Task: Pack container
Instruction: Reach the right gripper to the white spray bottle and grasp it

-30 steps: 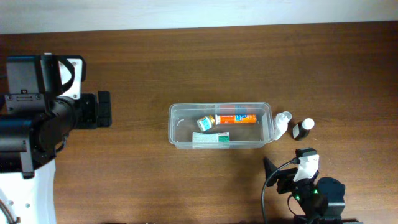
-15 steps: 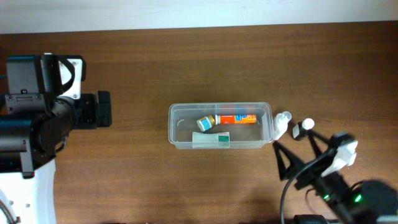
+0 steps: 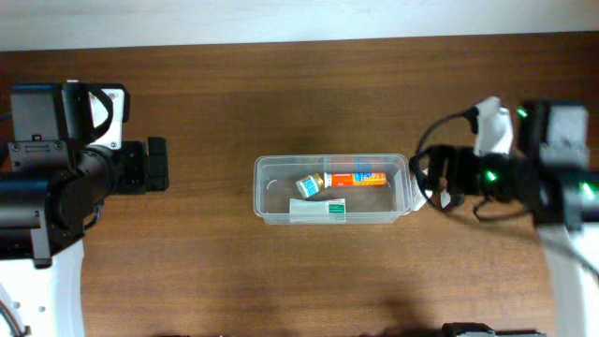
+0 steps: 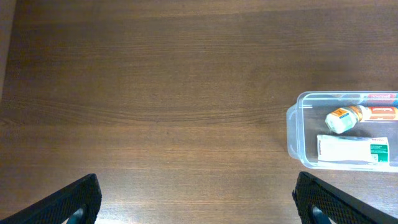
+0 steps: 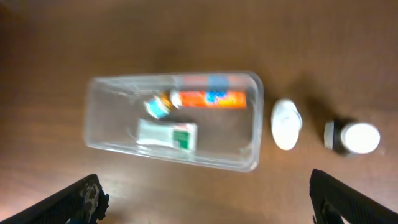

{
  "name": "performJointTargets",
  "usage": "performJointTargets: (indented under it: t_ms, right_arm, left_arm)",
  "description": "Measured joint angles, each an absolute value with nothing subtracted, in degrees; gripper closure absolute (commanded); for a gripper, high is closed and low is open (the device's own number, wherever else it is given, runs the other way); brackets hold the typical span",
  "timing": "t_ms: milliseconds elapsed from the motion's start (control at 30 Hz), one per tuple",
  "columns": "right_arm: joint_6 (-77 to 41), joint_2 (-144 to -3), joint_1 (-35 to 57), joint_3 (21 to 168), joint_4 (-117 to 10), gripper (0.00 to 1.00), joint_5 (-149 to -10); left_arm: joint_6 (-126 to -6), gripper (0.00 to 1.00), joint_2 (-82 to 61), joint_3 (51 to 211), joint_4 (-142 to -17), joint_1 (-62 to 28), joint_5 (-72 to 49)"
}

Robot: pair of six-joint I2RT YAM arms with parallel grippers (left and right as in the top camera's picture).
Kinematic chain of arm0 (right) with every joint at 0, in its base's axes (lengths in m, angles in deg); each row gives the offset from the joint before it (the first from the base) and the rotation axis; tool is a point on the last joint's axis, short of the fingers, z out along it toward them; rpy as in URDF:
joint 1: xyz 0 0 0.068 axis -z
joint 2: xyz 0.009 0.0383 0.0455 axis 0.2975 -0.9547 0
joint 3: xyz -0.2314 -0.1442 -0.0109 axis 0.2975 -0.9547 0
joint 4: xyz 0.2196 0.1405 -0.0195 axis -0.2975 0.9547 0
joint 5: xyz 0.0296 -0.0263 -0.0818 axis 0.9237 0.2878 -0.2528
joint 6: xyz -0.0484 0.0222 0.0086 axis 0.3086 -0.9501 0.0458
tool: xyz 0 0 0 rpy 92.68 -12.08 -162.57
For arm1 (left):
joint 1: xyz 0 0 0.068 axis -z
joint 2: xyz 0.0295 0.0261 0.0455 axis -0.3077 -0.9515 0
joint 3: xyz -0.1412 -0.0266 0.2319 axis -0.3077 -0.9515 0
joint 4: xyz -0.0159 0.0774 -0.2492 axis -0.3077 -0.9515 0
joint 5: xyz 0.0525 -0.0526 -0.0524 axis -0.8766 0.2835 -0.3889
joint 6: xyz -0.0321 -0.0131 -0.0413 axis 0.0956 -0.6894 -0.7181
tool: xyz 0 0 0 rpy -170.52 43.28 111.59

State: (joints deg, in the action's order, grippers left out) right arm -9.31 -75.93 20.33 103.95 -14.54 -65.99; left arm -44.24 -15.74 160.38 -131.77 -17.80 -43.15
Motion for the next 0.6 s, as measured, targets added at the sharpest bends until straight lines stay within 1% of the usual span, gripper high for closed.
performJointTargets:
  t_ms: [100, 167, 233, 333, 600]
  right_arm:
    - [-11.5, -82.4, 20.3, 103.9, -14.4, 0.08, -69.8]
    - [-12.9, -85.9, 20.3, 103.9, -14.1, 0.14, -71.9]
    - [-13.9, -89.0, 20.3, 103.9, -13.5, 0.18, -73.2]
    - [-14.5, -92.3, 20.3, 104.0, -13.4, 0.30, -74.7]
    - [-15.1, -99.7, 20.3, 104.0, -13.2, 0.34, -77.4]
  left_arm:
    - [-44.2, 0.01, -15.7, 160.4, -131.7, -17.8, -43.1]
    - [-44.2, 0.00, -15.7, 160.4, -131.7, -17.8, -43.1]
    - [-44.2, 0.00, -15.7, 160.4, -131.7, -17.8, -43.1]
    - [-44.2, 0.01, -15.7, 160.4, -131.7, -17.8, -43.2]
    - [-44.2, 0.01, -15.7, 160.4, -131.7, -17.8, -43.2]
